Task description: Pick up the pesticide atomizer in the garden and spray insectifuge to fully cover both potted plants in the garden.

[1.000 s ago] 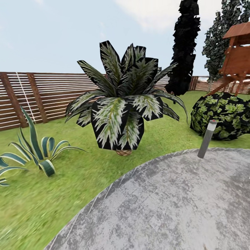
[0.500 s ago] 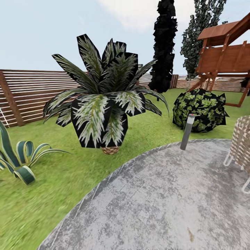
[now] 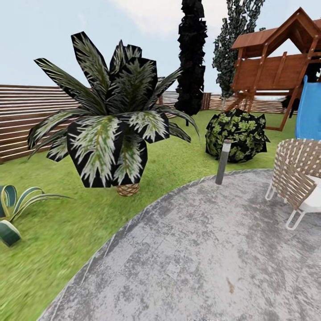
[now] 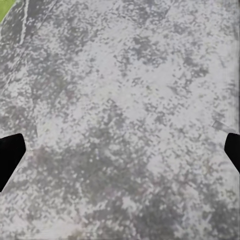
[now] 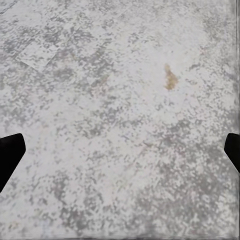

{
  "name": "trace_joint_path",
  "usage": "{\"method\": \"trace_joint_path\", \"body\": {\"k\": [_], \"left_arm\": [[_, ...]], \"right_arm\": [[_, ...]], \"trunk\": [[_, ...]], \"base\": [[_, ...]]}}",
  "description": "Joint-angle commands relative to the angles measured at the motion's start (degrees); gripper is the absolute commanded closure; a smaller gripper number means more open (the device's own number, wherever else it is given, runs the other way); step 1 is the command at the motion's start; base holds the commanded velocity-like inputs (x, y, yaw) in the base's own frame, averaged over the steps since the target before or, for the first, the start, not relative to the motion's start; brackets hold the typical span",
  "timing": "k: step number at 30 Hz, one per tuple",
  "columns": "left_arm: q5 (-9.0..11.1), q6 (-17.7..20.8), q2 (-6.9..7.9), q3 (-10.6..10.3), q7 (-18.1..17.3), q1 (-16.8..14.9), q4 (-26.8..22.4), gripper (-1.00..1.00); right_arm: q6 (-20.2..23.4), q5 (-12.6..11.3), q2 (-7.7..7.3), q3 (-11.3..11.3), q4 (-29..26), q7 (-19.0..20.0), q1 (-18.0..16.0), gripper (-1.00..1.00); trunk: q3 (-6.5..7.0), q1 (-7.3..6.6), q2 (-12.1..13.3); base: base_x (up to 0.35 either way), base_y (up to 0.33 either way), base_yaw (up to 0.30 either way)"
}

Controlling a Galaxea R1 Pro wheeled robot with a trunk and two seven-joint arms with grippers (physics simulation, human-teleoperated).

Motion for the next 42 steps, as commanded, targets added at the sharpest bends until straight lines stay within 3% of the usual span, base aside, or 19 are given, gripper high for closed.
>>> {"method": "trace_joint_path", "body": {"k": [1, 42], "left_arm": [[-0.09, -0.19, 0.02, -0.03, -0.02, -0.02, 0.03, -1.0], [0.0, -0.19, 0.53, 0.14, 0.33, -0.11, -0.09, -1.0]], "right_arm": [[-0.18, 0.01, 0.01, -0.02, 0.06, -0.1, -0.05, -1.0], [-0.19, -0.05, -0.02, -0.02, 0.06, -0.11, -0.05, -1.0]], "trunk": [[-0.3, 0.22, -0.44], [-9.33, 9.22, -16.88]], "base": [[0.0, 0.0, -0.223], [0.0, 0.0, -0.263]]}}
